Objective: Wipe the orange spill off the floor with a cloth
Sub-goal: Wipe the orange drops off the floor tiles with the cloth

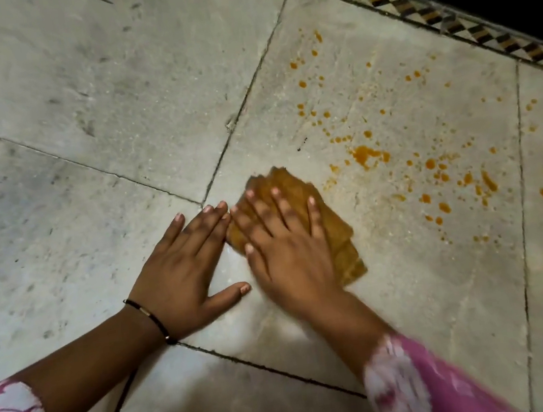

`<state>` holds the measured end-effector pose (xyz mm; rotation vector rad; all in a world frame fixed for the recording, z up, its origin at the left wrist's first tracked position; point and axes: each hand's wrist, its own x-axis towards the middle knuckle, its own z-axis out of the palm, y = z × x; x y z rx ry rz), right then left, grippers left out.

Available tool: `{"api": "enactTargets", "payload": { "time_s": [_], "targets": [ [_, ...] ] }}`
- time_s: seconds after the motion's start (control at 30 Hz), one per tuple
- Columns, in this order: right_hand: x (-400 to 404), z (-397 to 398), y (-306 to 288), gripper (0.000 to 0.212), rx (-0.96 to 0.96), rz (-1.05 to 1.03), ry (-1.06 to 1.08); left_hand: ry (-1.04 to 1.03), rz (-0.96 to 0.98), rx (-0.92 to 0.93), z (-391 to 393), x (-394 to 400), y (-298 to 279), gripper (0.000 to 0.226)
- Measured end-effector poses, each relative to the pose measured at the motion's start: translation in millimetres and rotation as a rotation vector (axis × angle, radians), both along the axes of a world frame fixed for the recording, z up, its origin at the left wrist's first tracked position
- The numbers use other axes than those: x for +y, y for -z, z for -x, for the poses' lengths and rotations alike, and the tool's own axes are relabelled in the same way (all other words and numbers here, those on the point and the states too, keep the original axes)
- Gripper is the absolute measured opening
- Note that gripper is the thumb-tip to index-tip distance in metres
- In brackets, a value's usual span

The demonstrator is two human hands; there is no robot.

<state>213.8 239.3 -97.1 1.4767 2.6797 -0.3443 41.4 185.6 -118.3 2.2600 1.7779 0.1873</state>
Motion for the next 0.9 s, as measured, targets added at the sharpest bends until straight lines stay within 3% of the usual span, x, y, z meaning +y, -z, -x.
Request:
{"api": "enactTargets", "payload": {
  "time_s": [0.17,0.43,0.53,0.63,0.77,0.9],
  "targets": [
    [75.5,11.6,1.2,0.051,-0.013,-0.022,0.040,0.004,0.017,0.034,-0.2,0.8,-2.4,0.091],
    [-60.8,-92.9,-7.7,0.057,-0.081,0.015,0.164,0.001,0.022,0.022,0.9,-0.2,-0.1,0.091],
    [-22.7,-77.9,-11.5,0.055,-0.133,-0.007,0.226,0.001,0.016,0.022,0.2,0.7,-0.8,0.091],
    [43.5,-26.0,-9.8,0.054,-0.065,-0.013,0.354,0.004,0.013,0.026,0.3,0.5,-2.0,0.090],
    [66.8,32.5,-6.3,0.051,0.024,0.055,0.233,0.008,0.016,0.032,0.6,1.2,-3.0,0.090],
    [-6.7,-6.9,-9.3,0.059,0.039,0.032,0.128,0.005,0.021,0.025,0.6,0.0,-1.6,0.090]
  ]
}}
